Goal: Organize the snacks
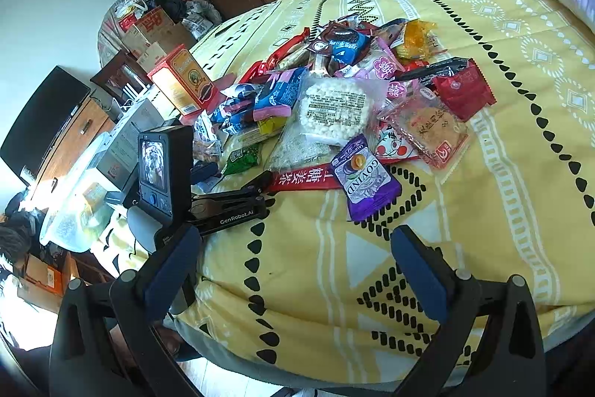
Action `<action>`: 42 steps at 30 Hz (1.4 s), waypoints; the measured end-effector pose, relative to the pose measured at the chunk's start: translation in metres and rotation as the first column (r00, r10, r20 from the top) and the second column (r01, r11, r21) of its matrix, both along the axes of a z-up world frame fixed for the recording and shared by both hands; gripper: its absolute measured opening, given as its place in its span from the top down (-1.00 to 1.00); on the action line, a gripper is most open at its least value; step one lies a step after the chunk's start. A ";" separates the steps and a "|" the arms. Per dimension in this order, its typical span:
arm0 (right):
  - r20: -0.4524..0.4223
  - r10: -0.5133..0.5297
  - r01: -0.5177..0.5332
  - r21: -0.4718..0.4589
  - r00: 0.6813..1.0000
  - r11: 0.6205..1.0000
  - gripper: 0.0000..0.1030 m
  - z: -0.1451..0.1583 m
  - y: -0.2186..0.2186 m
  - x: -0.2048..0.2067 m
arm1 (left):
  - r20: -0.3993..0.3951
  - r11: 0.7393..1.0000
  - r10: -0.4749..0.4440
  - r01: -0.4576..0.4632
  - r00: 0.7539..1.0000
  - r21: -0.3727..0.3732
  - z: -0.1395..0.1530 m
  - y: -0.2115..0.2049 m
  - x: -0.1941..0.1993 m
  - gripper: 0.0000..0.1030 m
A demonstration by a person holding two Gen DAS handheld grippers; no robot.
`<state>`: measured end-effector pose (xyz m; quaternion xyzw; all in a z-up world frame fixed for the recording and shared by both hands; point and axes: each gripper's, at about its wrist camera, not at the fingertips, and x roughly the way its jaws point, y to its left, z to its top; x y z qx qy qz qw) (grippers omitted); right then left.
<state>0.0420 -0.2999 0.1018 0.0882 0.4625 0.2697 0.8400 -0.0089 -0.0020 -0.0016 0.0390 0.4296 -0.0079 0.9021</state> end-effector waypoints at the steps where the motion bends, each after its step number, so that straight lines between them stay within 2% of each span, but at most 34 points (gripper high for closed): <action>1: 0.003 0.001 -0.001 -0.003 1.000 1.000 -1.00 0.000 0.000 0.000 | 0.000 1.000 -0.001 0.001 1.000 0.001 0.000 0.000 0.000 -1.00; 9: -0.023 -0.023 0.023 0.016 0.999 1.000 -1.00 0.000 -0.008 0.002 | 0.003 1.000 -0.017 0.017 1.000 -0.003 0.002 0.001 -0.005 -1.00; 13: 0.009 -0.006 0.006 0.001 1.000 1.000 -1.00 0.006 -0.015 -0.004 | 0.001 1.000 -0.015 0.015 1.000 -0.004 0.002 0.000 -0.003 -1.00; 20: -0.011 -0.076 0.076 0.021 0.997 0.997 -1.00 -0.002 -0.038 -0.002 | 0.001 1.000 -0.016 0.016 1.000 -0.003 0.002 0.001 -0.003 -1.00; 28: 0.009 -0.076 0.076 -0.011 0.997 0.997 -1.00 0.001 -0.044 -0.003 | 0.002 1.000 -0.016 0.016 1.000 -0.007 0.002 0.001 -0.002 -1.00; 36: -0.053 -0.088 0.086 -0.036 0.995 0.996 -1.00 -0.019 -0.054 0.010 | 0.002 1.000 -0.016 0.016 1.000 -0.010 0.000 0.002 0.001 -1.00; 42: -0.071 -0.068 0.066 -0.030 0.995 0.997 -1.00 -0.030 -0.042 0.018 | 0.002 1.000 -0.016 0.016 1.000 -0.009 -0.001 0.001 0.001 -1.00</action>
